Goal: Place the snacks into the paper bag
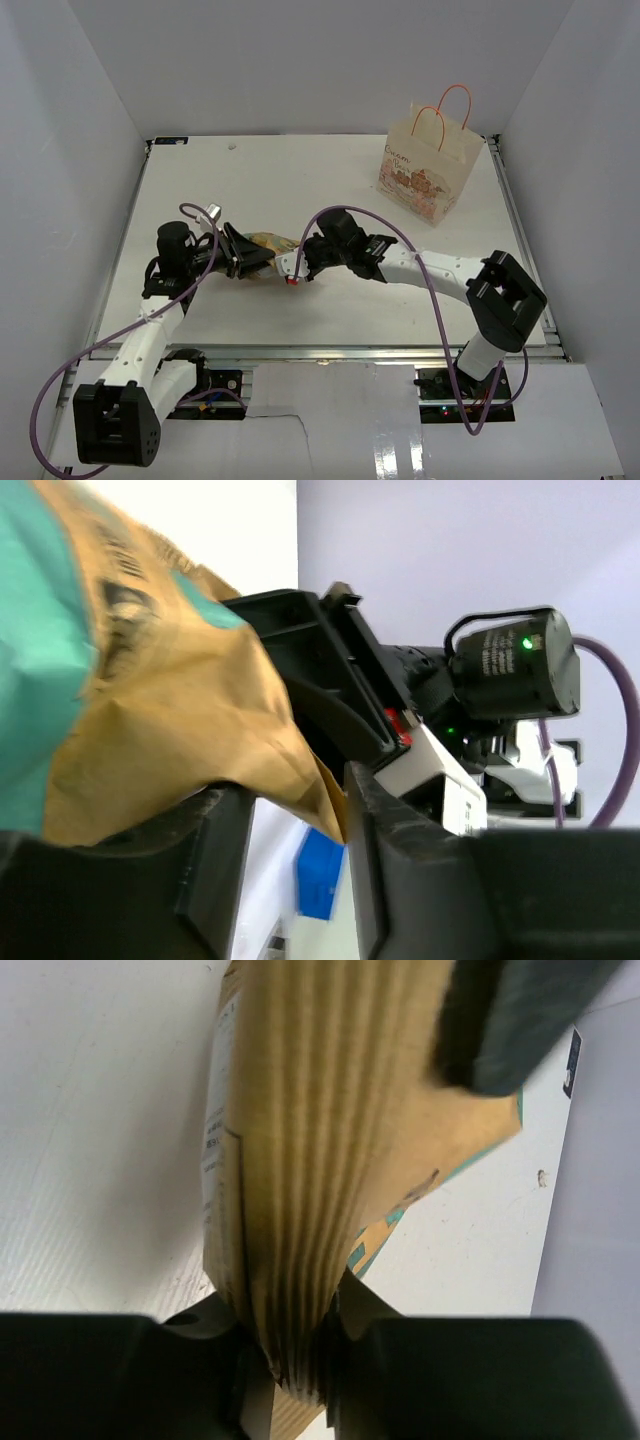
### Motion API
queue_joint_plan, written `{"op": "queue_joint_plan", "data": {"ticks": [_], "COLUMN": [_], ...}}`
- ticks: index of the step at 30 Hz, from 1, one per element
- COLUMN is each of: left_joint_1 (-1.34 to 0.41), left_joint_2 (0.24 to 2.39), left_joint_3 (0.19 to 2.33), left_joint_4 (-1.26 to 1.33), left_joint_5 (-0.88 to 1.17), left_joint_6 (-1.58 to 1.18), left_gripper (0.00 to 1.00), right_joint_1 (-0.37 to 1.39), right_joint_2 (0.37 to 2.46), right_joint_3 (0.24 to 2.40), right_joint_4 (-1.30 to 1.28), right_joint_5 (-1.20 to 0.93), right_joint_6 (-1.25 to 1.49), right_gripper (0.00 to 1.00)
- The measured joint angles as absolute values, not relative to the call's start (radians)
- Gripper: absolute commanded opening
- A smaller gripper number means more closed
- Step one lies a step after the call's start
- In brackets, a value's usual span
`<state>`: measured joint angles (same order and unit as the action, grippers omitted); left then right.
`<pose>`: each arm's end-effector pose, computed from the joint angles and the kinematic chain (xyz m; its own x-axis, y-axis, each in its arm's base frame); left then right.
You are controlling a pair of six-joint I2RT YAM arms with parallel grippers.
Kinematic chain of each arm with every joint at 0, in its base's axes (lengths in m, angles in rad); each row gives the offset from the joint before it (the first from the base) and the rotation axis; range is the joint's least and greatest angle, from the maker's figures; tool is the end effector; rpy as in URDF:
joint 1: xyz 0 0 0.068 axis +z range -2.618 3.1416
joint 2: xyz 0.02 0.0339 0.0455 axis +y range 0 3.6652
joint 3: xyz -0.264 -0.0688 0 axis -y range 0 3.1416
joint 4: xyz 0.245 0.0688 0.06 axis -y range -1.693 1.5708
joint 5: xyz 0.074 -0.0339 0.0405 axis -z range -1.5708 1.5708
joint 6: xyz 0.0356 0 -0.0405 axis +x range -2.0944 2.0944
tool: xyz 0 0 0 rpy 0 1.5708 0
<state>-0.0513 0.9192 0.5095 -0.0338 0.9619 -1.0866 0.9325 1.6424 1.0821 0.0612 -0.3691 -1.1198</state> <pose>0.1920 -0.0391 0.2404 -0.8803 -0.4617 -0.1089 -0.0212 0.2677 -0.9633 0.2116 0.3068 0.2461 0.7197 -0.4387 -0.5381 -0.6654 -0.2146 -0.7150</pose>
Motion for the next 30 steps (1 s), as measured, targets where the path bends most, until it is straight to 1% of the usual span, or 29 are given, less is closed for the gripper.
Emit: {"op": "queue_joint_plan", "data": {"ticks": [1,2,3,4,7,8,10,12,14,17,21,27,30], "left_joint_1": [-0.054,-0.055,-0.055,-0.056,-0.058,-0.058,-0.056,-0.054,-0.054,-0.054,-0.054,-0.054,-0.054], "left_joint_2": [0.919,0.920,0.920,0.922,0.942,0.949,0.960,0.963,0.957,0.915,0.838,0.775,0.770], "left_joint_3": [0.535,0.562,0.596,0.630,0.781,0.834,0.947,1.034,1.120,1.163,1.132,0.947,0.858], "left_joint_4": [-0.043,-0.054,-0.076,-0.093,-0.179,-0.199,-0.246,-0.282,-0.319,-0.334,-0.323,-0.253,-0.249], "left_joint_5": [0.966,0.967,0.969,0.970,0.962,0.950,0.902,0.850,0.780,0.672,0.586,0.566,0.564], "left_joint_6": [-1.085,-1.080,-1.069,-1.056,-0.998,-0.971,-0.908,-0.859,-0.802,-0.750,-0.723,-0.744,-0.763], "left_gripper": [0.62,0.64,0.65,0.73,0.74,0.81,0.82,0.87,0.97,0.98,0.98,0.98,0.98], "right_joint_1": [0.933,0.933,0.932,0.927,0.908,0.899,0.873,0.839,0.792,0.675,0.487,0.242,0.149], "right_joint_2": [1.637,1.627,1.613,1.597,1.525,1.494,1.436,1.379,1.335,1.287,1.249,1.219,1.217], "right_joint_3": [1.082,1.082,1.082,1.082,1.082,1.082,1.083,1.091,1.126,1.219,1.381,1.597,1.659], "right_joint_4": [0.052,0.043,0.030,0.012,-0.028,-0.044,-0.084,-0.132,-0.184,-0.231,-0.237,-0.227,-0.213], "right_joint_5": [-0.369,-0.369,-0.368,-0.370,-0.379,-0.388,-0.417,-0.457,-0.498,-0.557,-0.599,-0.618,-0.621], "right_joint_6": [-1.112,-1.101,-1.090,-1.074,-1.029,-1.008,-0.968,-0.920,-0.868,-0.782,-0.680,-0.583,-0.562], "right_gripper": [0.15,0.14,0.08,0.08,0.08,0.08,0.08,0.08,0.08,0.08,0.08,0.08,0.08]}}
